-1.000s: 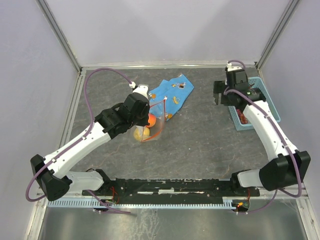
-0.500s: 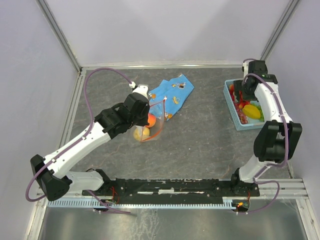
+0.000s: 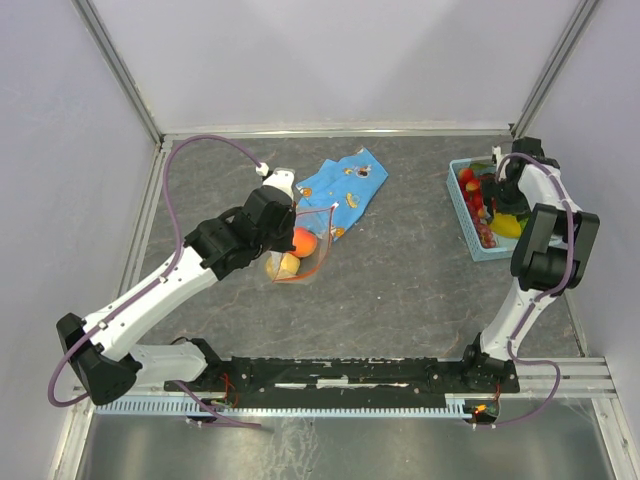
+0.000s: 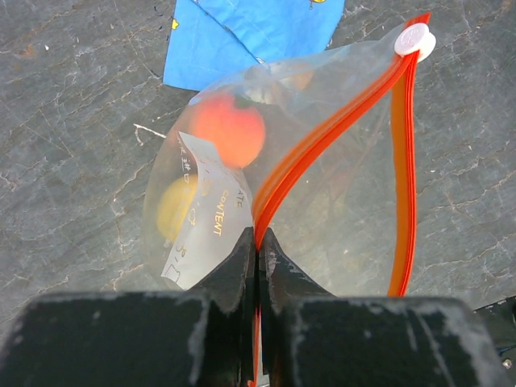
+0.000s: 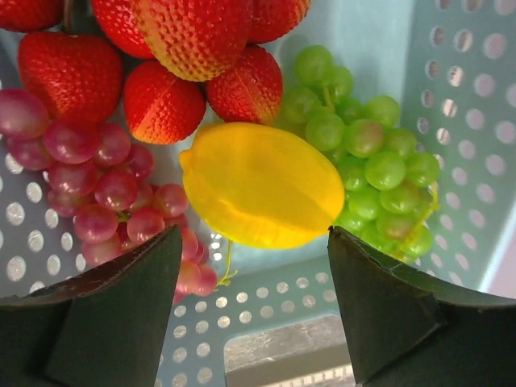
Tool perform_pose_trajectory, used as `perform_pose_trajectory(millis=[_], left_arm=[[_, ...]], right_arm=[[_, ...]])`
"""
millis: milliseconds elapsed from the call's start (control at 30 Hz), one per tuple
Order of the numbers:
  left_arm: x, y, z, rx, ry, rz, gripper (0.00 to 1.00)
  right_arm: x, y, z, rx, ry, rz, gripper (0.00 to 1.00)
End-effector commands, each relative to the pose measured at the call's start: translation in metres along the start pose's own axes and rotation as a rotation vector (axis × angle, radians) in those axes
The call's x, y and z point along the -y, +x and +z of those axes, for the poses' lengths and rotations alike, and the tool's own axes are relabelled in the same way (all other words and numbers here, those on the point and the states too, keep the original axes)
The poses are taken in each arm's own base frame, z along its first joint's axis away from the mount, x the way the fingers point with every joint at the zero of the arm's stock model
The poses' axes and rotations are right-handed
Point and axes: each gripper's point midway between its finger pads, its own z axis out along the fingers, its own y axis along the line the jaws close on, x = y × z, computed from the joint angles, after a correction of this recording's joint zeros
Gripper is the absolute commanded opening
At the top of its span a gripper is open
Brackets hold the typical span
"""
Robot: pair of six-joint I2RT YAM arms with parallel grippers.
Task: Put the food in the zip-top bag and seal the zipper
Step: Pick up the fake fruit from the bin.
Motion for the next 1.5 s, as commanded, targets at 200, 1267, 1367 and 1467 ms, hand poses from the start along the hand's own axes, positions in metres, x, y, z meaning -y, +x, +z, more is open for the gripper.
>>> perform_pose_trajectory(millis=[200,1267,1367,1467], left_arm=[[-0.002,-0.009,-0.005,0.047,0.001,0.017,0.03],[-0.002,-0.007,-0.007,0.04,0.003,-0.005,0.03],[-0.002,-0.008,-0.008,0.041,0.005,-0.008,0.03],[-0.001,-0.01,-0.009,0.047,0.01,-0.01,0.03]], right_arm=[[-0.011,-0.014,0.036,0.019,-0.105,0.009,0.74],[0.001,-0.037,-0.019,0.269,-0.071,0.246,0.5],[0.008,-0.041,-0.041,0.326,-0.034,0.274,0.46],[0.012,-0.045,-0.062,0.38,-0.019,0.307,0.44]])
